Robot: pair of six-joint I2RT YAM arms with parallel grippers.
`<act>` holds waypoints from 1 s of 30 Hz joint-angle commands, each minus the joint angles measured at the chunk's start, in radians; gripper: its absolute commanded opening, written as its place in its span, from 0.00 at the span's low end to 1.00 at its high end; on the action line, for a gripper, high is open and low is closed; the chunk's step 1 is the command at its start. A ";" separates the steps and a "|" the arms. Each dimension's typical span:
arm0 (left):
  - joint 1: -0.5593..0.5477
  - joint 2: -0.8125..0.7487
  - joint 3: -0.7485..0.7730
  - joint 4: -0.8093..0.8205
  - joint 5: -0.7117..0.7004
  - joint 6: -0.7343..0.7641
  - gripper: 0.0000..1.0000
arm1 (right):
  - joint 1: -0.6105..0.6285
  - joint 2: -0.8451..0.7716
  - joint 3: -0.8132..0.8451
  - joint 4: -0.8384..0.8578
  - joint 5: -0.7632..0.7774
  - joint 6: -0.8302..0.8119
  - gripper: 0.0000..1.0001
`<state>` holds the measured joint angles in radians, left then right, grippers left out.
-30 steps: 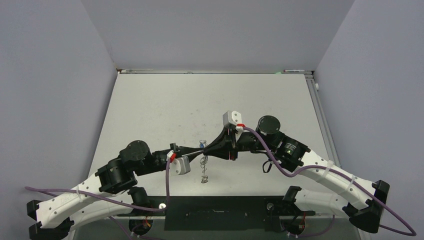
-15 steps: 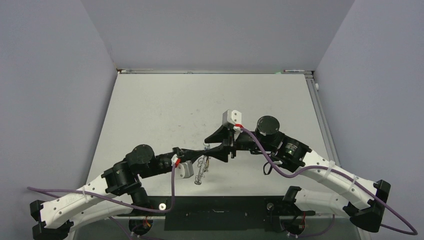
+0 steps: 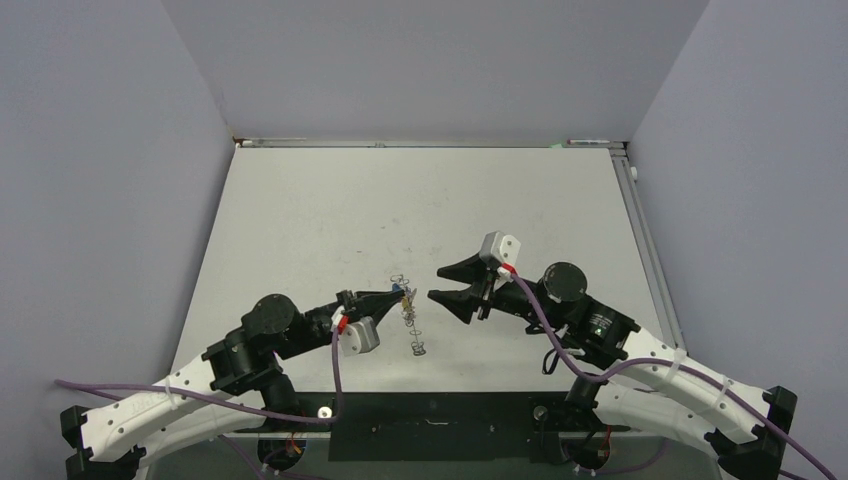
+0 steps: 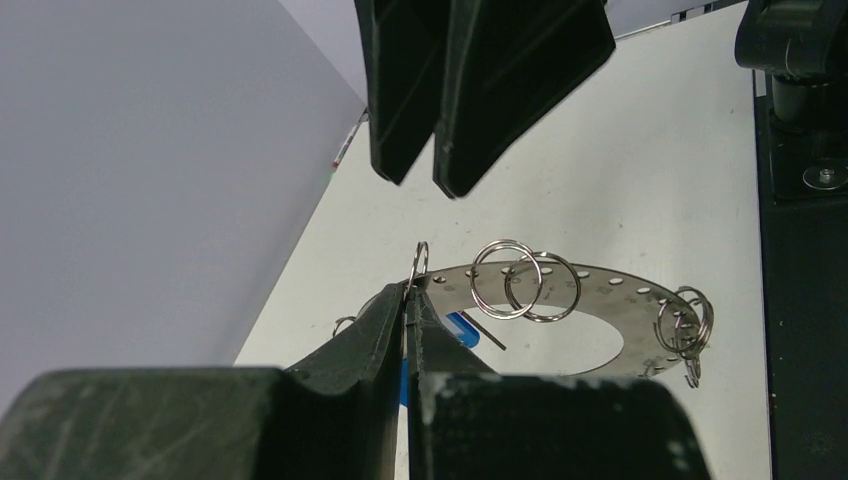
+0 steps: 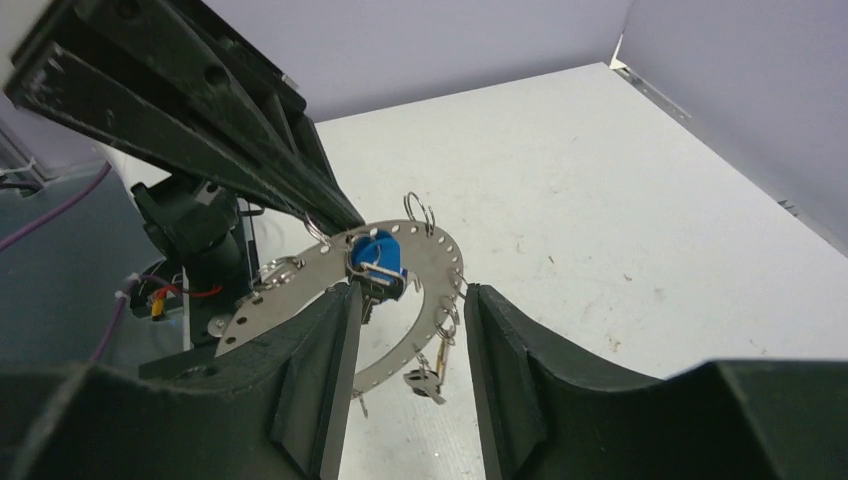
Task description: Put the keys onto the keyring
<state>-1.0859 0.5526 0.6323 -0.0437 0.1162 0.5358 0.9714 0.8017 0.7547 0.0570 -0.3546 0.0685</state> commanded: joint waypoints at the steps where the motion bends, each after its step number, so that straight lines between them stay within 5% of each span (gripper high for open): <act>1: 0.006 -0.019 0.011 0.118 -0.001 -0.013 0.00 | 0.013 -0.002 -0.067 0.161 -0.029 0.020 0.43; 25: 0.006 0.000 0.004 0.174 0.016 -0.073 0.00 | 0.070 0.144 -0.116 0.375 -0.018 0.064 0.45; 30: 0.007 0.001 0.001 0.186 0.020 -0.082 0.00 | 0.074 0.161 -0.122 0.387 -0.001 0.079 0.39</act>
<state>-1.0843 0.5587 0.6273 0.0334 0.1184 0.4751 1.0359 0.9527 0.6434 0.3569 -0.3733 0.1249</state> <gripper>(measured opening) 0.004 0.425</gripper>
